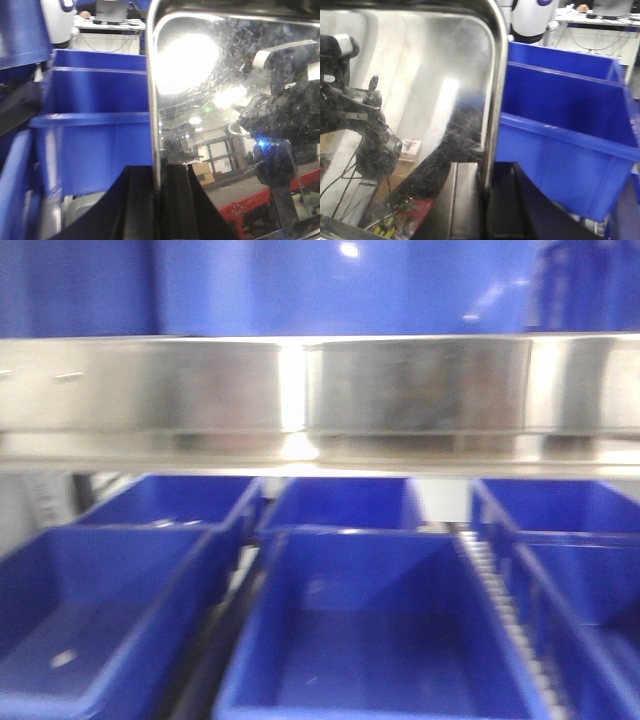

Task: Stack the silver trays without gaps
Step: 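Turn the base toward the other shelf with the bin holding a tray, then bring the held tray above the silver tray in the bin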

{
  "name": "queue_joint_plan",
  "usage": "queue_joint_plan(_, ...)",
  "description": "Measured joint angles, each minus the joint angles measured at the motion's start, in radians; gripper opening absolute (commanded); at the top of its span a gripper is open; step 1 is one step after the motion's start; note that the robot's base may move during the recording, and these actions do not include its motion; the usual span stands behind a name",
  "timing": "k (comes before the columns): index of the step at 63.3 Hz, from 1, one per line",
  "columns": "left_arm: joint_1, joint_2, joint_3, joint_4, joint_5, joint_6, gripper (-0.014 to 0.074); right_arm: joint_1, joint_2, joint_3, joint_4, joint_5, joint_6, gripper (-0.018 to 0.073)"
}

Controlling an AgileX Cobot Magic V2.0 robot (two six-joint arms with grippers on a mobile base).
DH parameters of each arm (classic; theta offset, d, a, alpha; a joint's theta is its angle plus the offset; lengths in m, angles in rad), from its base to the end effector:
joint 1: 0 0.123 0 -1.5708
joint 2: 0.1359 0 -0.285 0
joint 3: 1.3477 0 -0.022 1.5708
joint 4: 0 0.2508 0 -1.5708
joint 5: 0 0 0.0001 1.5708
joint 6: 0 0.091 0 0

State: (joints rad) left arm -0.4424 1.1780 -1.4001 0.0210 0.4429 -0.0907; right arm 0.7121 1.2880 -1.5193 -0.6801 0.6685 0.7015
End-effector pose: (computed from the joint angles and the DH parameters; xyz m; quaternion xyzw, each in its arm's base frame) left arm 0.2262 -0.1063 0.4837 0.1358 0.7404 -0.1641 0.6376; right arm 0.2284 0.1503 0.4850 -0.1001 0.7720 0.1080 0.6184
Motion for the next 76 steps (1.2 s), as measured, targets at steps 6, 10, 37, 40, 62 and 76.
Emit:
queue_joint_plan(6,0.0,0.0,0.0,0.0,0.0,0.0,-0.0017,0.0,0.0,0.0,0.0,-0.001,0.0,-0.0069)
queue_joint_plan(10,0.0,0.0,0.0,0.0,0.0,0.0,-0.0017,0.0,0.0,0.0,0.0,-0.001,0.0,-0.0069)
queue_joint_plan(37,0.0,0.0,0.0,0.0,0.0,0.0,-0.0017,0.0,0.0,0.0,0.0,-0.001,0.0,-0.0069)
queue_joint_plan(40,0.0,0.0,0.0,0.0,0.0,0.0,-0.0017,0.0,0.0,0.0,0.0,-0.001,0.0,-0.0069)
queue_joint_plan(62,0.0,0.0,0.0,0.0,0.0,0.0,-0.0017,0.0,0.0,0.0,0.0,-0.001,0.0,-0.0069)
queue_joint_plan(76,0.0,0.0,0.0,0.0,0.0,0.0,-0.0017,0.0,0.0,0.0,0.0,-0.001,0.0,-0.0069)
